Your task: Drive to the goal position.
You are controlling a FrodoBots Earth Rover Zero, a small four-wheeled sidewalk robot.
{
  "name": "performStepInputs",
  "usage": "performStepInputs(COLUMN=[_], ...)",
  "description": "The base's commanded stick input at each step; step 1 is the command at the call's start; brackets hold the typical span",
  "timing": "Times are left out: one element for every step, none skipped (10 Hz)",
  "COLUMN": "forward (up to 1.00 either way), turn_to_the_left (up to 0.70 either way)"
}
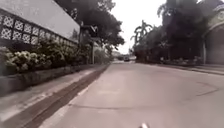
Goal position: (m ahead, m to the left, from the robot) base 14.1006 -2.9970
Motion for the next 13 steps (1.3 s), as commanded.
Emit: performStepInputs(forward=[0.70,0.70,0.70,0.70,0.70,0.70,0.70,0.70,0.70,0.70,0.70,0.70,0.70], turn_to_the_left=[0.00,0.00,0.00,0.00,0.00,0.00,0.00,0.00,0.00,0.00,0.00,-0.07,-0.28])
